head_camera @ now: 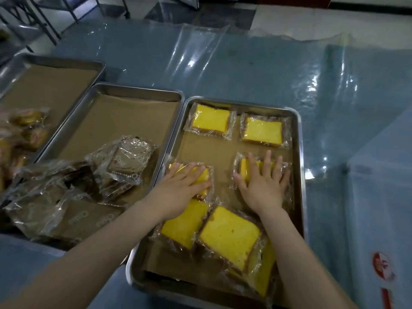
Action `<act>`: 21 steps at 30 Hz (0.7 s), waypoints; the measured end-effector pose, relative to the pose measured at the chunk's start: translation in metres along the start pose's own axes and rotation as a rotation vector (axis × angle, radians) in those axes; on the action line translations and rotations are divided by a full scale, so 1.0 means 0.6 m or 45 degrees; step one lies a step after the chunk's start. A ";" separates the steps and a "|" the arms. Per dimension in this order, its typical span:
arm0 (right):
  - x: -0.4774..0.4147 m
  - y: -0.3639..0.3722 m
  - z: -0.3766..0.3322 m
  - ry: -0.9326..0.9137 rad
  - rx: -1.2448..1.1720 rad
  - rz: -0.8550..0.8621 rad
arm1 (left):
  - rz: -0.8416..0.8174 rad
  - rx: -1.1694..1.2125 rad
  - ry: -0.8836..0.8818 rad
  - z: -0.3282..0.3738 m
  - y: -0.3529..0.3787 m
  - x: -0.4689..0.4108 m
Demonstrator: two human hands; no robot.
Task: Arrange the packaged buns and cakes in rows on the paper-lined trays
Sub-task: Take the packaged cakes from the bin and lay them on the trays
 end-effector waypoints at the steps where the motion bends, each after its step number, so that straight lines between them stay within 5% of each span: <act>1: -0.001 0.001 0.000 0.005 0.005 0.018 | 0.018 0.018 0.000 -0.006 -0.003 -0.015; 7: -0.019 -0.002 0.000 0.015 0.022 0.094 | 0.223 0.326 -0.051 -0.035 -0.005 -0.078; 21: -0.048 -0.003 -0.005 0.065 0.025 0.213 | 0.251 0.170 -0.073 -0.064 0.014 -0.124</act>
Point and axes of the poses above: each hand's wrist, its own x-axis away from the middle knuckle, its own y-axis out of the palm, z = x × y, the point moved 6 cm from there along -x, towards the middle knuckle, and after that the axes turned 13 degrees about y, right-handed, at the moved point
